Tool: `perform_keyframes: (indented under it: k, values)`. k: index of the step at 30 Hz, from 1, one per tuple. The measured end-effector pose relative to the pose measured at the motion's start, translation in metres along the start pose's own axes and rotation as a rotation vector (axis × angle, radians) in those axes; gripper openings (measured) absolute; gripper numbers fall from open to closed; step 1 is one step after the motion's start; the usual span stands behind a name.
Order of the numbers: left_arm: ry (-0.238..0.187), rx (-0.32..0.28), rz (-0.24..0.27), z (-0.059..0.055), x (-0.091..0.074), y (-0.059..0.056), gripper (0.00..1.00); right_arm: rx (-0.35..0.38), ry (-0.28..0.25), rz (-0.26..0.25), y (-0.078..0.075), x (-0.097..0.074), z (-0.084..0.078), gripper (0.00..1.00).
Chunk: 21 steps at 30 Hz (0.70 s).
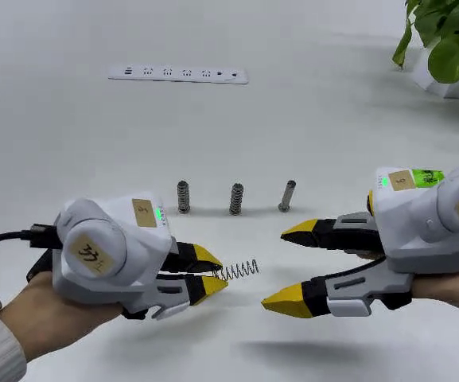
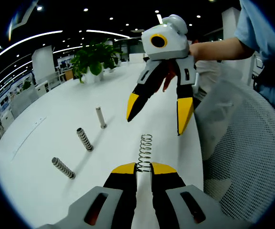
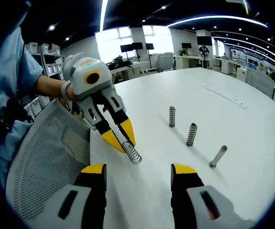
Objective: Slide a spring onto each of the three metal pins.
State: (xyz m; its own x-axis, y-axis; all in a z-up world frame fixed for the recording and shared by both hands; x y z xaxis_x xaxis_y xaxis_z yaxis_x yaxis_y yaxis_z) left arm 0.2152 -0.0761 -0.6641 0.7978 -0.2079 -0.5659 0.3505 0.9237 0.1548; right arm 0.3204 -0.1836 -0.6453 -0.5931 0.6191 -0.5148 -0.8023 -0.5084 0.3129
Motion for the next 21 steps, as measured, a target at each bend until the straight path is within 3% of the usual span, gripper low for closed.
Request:
perform_keyframes:
  k: [2, 4, 6, 11, 17, 21]
  values:
    - [-0.002, 0.001, -0.002, 0.004, -0.001, -0.004, 0.10, 0.003, 0.014, 0.027, 0.001, 0.002, 0.001, 0.48]
    - [-0.004, 0.000, -0.007, -0.002, 0.000, 0.000, 0.10, -0.002, 0.026, 0.043, 0.002, 0.004, 0.002, 0.42]
    - [-0.007, 0.000, -0.007, 0.006, -0.001, -0.007, 0.10, 0.009, 0.030, 0.061, 0.002, 0.006, 0.002, 0.37]
    - [-0.033, -0.006, -0.025, 0.009, -0.002, -0.010, 0.10, 0.020, 0.033, 0.097, 0.002, 0.010, 0.003, 0.29]
    - [-0.035, 0.013, -0.035, 0.010, -0.003, -0.011, 0.10, 0.021, 0.050, 0.137, 0.004, 0.012, 0.004, 0.21]
    - [-0.041, 0.016, -0.039, 0.011, -0.004, -0.010, 0.10, 0.019, 0.059, 0.140, 0.004, 0.012, 0.004, 0.15]
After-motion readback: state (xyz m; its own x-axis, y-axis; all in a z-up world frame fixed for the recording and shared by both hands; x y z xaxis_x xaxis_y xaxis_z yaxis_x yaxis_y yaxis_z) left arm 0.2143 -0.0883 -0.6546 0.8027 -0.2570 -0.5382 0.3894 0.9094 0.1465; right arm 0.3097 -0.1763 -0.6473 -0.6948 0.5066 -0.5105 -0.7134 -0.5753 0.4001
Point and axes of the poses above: the centre of the closed fingertips' face, and the gripper's own axes: x roughly forward along the fingers, y roughly to its left, z roughly out of its top, the point moved 7 cm from there along -x, roughly backward along the fingers, and after that the axes turned 14 degrees about z, right-handed, at the moved point
